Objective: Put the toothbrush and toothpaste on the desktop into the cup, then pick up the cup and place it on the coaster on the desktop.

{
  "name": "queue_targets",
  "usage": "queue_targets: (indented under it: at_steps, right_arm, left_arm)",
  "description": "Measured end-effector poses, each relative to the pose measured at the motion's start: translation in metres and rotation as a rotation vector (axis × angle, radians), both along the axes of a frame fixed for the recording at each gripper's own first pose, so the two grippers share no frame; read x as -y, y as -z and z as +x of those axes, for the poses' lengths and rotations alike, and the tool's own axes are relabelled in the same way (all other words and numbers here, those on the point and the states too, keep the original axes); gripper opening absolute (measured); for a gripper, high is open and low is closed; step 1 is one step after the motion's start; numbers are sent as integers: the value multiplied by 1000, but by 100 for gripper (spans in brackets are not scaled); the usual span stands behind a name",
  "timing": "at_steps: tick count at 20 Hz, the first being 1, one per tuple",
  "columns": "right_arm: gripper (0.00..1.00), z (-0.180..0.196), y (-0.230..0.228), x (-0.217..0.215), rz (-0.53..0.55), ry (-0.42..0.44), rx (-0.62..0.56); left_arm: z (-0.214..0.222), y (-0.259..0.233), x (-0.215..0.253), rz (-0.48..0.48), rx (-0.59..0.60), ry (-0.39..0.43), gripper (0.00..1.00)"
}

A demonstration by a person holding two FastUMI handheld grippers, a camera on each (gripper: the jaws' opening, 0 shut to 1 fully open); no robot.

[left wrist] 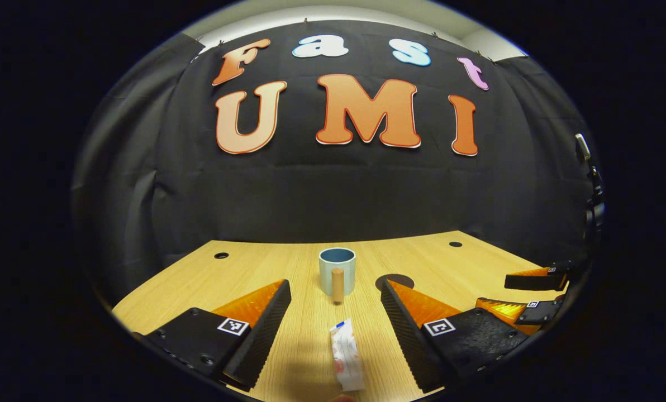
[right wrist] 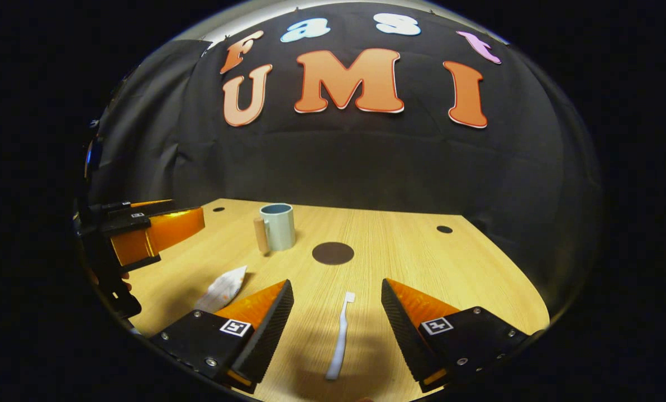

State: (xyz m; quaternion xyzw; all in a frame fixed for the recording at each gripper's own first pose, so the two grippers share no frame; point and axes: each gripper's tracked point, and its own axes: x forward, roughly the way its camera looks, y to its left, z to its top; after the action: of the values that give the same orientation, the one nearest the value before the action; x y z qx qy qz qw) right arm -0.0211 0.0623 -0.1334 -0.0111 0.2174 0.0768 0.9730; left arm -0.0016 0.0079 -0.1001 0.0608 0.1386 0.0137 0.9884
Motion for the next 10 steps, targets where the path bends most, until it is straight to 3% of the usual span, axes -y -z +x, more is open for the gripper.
queue_targets:
  at_steps: [10]
  right_arm:
    - [83, -4, 56, -5, -31, -16, -187]
  left_arm:
    - [7, 74, 0, 1, -224, -14, 98]
